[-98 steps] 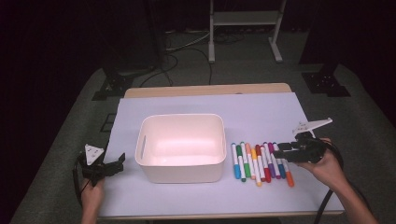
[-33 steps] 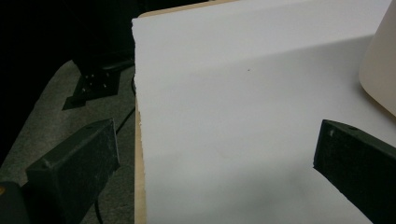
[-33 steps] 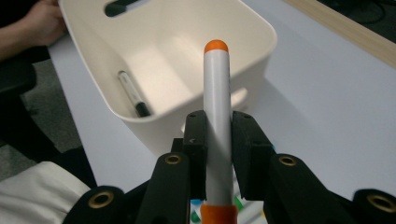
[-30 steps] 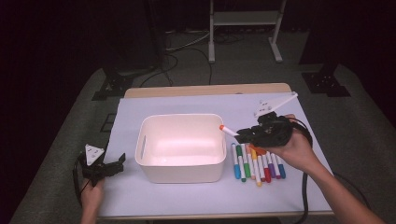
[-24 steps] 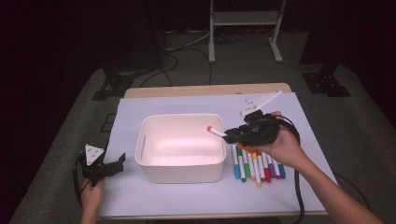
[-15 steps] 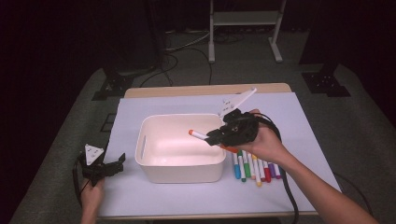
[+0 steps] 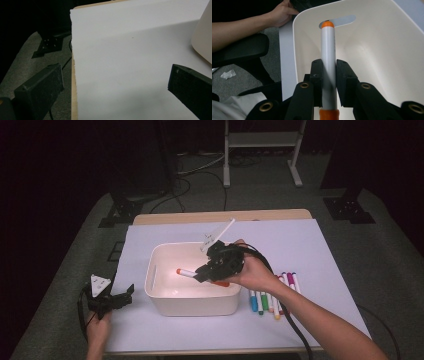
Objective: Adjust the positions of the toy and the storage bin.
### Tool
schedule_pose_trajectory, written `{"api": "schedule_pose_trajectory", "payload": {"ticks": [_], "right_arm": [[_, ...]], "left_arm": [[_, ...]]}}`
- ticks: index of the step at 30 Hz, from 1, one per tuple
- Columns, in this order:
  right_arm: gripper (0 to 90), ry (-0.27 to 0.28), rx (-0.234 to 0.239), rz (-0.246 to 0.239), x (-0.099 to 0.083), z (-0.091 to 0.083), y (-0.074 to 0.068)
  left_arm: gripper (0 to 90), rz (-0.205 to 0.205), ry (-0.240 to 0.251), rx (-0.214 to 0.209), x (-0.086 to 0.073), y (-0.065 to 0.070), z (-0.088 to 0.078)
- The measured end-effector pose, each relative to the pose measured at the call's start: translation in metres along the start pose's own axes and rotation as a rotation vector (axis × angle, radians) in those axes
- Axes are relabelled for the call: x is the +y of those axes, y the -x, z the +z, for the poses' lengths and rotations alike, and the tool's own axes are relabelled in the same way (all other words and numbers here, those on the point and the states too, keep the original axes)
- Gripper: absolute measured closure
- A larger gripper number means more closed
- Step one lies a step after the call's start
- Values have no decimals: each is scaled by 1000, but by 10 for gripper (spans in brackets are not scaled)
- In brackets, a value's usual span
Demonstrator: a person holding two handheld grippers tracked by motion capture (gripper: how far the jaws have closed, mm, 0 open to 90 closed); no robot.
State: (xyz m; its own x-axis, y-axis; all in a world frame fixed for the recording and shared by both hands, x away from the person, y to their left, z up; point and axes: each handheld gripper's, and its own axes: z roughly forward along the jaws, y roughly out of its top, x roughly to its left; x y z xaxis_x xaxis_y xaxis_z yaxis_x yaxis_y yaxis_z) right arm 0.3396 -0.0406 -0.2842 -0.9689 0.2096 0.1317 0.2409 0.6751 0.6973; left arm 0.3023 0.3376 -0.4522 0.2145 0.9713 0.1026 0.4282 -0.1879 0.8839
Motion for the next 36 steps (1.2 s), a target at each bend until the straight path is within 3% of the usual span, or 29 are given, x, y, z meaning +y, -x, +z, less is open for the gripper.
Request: {"api": "schedule_pose_trajectory", "payload": {"ticks": [16, 36], "right_arm": [[756, -76, 64, -25, 7, 53, 10], [756, -167, 111, -49, 8, 82, 8]], "left_arm": [[0, -2, 4, -2, 0, 0, 0], [0, -3, 4, -6, 0, -1, 0]]}}
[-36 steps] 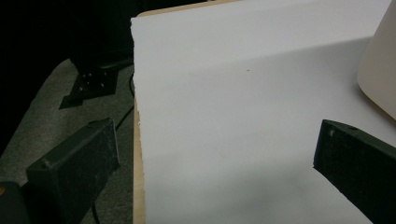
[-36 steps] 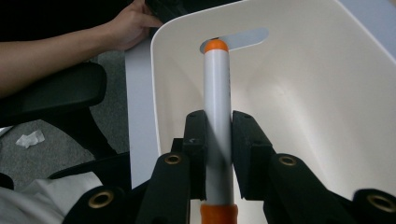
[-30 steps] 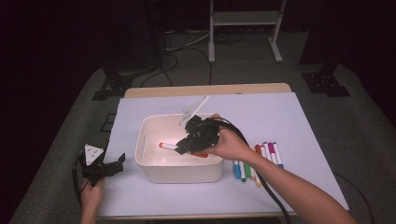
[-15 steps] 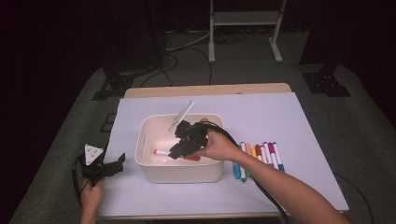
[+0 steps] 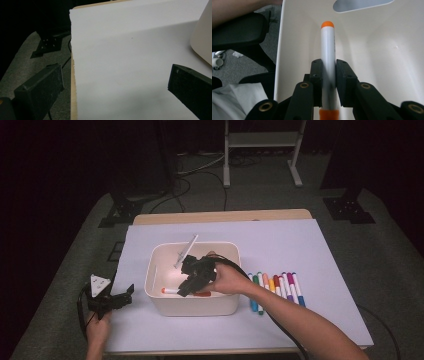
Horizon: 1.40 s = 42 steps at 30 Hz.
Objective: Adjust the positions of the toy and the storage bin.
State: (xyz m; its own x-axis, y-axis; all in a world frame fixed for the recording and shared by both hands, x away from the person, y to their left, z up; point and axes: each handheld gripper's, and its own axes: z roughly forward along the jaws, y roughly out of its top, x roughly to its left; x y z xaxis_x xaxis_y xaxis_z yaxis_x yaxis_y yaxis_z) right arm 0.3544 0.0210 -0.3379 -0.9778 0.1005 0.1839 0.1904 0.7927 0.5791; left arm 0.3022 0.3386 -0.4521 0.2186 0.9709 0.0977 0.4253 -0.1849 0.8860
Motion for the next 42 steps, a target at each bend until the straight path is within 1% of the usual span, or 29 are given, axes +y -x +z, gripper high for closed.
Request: {"api": "schedule_pose_trajectory", "payload": {"ticks": [2, 4, 6, 7, 11, 16, 18, 20, 23, 28, 30, 32, 34, 35, 38, 39, 40, 41, 42], "right_arm": [[756, -8, 0, -5, 0, 2, 1], [756, -17, 5, 2, 1, 4, 1], [756, -27, 8, -8, 1, 6, 1], [756, -44, 6, -12, 1, 8, 0], [755, -64, 11, -12, 1, 11, 0], [720, -82, 19, 6, 1, 12, 2], [712, -94, 3, 12, 0, 11, 2], [712, -95, -2, 10, 0, 10, 2], [703, -77, -2, 6, 0, 5, 0], [674, -25, -10, 11, -1, -15, -4], [663, 13, -11, 15, -4, -27, -6], [650, 38, -22, 15, -7, -38, -7], [631, 65, -30, 24, -12, -51, -9], [623, 80, -36, 26, -16, -58, -10], [599, 120, -56, 54, -29, -77, -10], [590, 132, -70, 62, -35, -85, -10], [581, 152, -86, 74, -46, -96, -10], [581, 152, -86, 74, -46, -96, -10], [573, 178, -107, 86, -57, -107, -10]], "left_arm": [[0, -1, 0, -1, 0, 0, 0], [0, -1, 0, -1, 0, 0, 0], [0, -2, 1, -1, 0, 0, 0], [0, -3, 1, -1, 0, 0, 0], [0, -4, 3, -1, 0, 0, 0], [0, -6, 3, -2, 0, 0, 0], [0, -6, 2, -2, 0, 0, 0], [0, -6, 3, -1, 0, 0, 0], [0, -7, 2, -1, 0, 0, 0], [0, -7, 3, -1, 0, 0, 0], [0, -7, 3, 0, 0, 0, 0], [0, -5, 3, 0, 0, 0, 0], [0, -4, 3, 1, 0, 0, 0], [0, -3, 2, 1, 0, 0, 0], [0, -5, 2, 1, 0, 0, 0], [0, -5, 2, 2, 0, 0, 0], [0, -4, 2, 2, 0, 0, 0], [0, -4, 2, 2, 0, 0, 0], [0, -3, 2, 3, 0, 0, 0]]}}
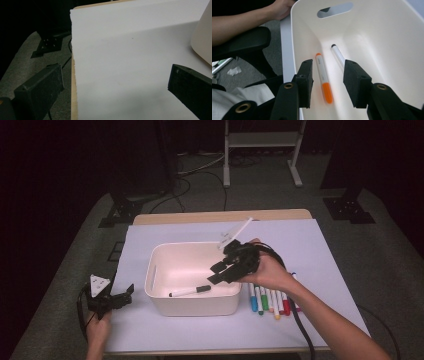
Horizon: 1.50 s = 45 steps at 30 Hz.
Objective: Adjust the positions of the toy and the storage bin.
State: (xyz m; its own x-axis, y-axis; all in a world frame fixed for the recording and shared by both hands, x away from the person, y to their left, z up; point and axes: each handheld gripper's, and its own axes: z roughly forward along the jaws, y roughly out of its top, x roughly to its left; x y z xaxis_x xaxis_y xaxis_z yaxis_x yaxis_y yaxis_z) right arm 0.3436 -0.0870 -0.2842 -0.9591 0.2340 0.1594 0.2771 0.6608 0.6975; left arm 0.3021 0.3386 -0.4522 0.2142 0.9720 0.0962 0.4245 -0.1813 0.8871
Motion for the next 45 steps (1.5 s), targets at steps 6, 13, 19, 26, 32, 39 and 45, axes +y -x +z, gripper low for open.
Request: {"api": "schedule_pose_trajectory", "payload": {"ticks": [6, 13, 19, 26, 32, 39, 45], "right_arm": [[552, 56, -60, 58, -28, -35, 7], [531, 101, -141, 131, -69, -69, 12], [525, 99, -216, 228, -121, -83, 24], [527, 83, -300, 342, -182, -86, 37], [530, 58, -366, 417, -216, -79, 49], [576, 15, -483, 456, -239, -70, 61], [596, -6, -518, 501, -250, -61, 70]], "left_arm": [[0, 4, 1, 3, 0, 0, 0], [0, 4, 5, 4, 0, 1, 0], [0, 2, 8, 6, 0, 1, 0], [0, 5, 7, 8, 0, 1, 0], [0, 4, 8, 9, 0, 1, 0], [0, 2, 9, 8, 0, 1, 0], [0, 0, 16, 8, 0, 1, 0]]}}
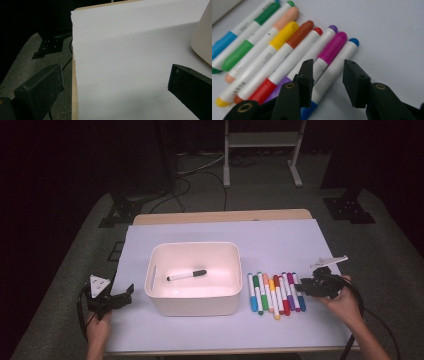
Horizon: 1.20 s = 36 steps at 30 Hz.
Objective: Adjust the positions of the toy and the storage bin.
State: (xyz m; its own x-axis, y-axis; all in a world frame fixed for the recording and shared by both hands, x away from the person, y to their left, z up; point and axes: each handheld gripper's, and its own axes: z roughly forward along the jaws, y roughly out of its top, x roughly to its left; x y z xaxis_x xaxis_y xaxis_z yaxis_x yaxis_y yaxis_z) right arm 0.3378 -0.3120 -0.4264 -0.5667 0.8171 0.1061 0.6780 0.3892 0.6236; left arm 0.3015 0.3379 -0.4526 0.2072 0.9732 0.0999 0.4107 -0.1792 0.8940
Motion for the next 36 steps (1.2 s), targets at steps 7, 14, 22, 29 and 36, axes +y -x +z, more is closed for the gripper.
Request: {"api": "schedule_pose_trajectory", "payload": {"ticks": [7, 14, 22, 29, 36], "right_arm": [[593, -27, -36, 38, -11, 4, 11], [674, -10, -83, 61, -31, -7, 24], [758, -25, -115, 78, -35, -13, 28], [758, 21, 3, 115, -26, -30, 21], [758, 93, 115, 48, 9, -55, -10]], "left_arm": [[0, -3, 2, 0, 0, 0, 0], [0, 1, -2, 1, 0, 0, 0], [0, 0, -1, 2, 0, 0, -1], [0, -4, -6, 2, 0, -1, 0], [0, -2, -4, 1, 0, -1, 0]]}}
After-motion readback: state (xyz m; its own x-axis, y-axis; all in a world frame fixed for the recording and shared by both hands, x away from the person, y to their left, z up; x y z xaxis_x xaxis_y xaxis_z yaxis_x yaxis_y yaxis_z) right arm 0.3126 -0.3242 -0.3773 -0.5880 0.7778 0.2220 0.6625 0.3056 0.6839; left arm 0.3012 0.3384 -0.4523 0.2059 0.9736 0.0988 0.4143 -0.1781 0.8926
